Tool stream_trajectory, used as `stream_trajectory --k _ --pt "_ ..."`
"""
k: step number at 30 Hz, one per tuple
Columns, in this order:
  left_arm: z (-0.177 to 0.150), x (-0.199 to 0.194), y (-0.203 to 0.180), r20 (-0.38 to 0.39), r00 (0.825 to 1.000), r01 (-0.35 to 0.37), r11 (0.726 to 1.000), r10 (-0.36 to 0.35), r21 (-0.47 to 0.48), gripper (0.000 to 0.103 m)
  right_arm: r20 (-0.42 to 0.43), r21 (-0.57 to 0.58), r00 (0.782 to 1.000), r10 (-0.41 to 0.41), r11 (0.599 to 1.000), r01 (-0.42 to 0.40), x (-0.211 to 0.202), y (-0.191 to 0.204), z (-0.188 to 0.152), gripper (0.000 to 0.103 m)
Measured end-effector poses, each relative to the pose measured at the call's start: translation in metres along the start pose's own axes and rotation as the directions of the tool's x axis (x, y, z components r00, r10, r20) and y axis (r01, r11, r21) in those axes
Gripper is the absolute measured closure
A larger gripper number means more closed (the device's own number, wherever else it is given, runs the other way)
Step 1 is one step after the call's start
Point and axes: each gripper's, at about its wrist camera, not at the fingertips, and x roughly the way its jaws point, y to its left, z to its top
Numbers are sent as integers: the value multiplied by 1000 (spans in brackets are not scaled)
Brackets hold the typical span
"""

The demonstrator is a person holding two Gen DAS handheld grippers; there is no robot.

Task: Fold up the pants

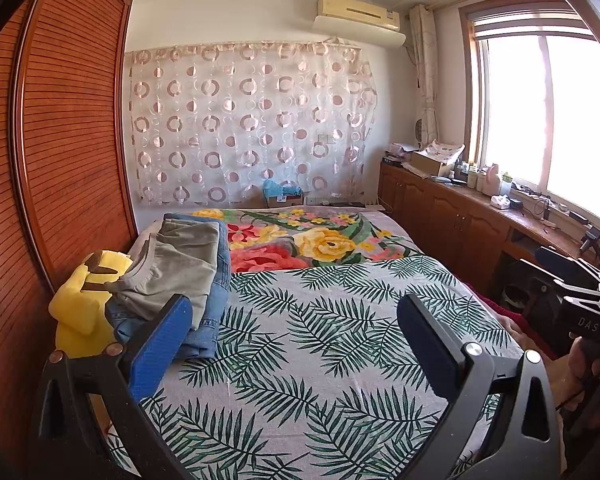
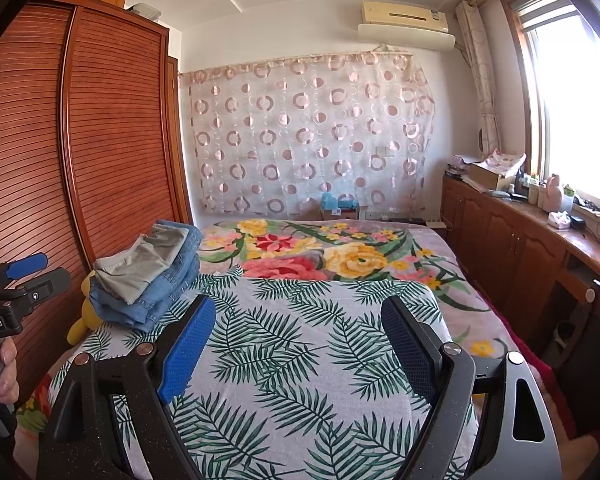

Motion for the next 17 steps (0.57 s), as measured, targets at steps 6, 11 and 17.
stream_trajectory --k 6,11,17 --pt "0 0 0 0 1000 0 1000 0 -1 1 2 -1 1000 1 1000 -1 -1 -1 -1 17" --pt "0 0 0 1 1000 -2 1000 2 0 1 1 0 1000 0 1000 0 0 -1 -1 17" --pt "0 0 0 0 1000 0 1000 0 0 1 1 -1 1000 -2 1000 2 0 -1 -1 17"
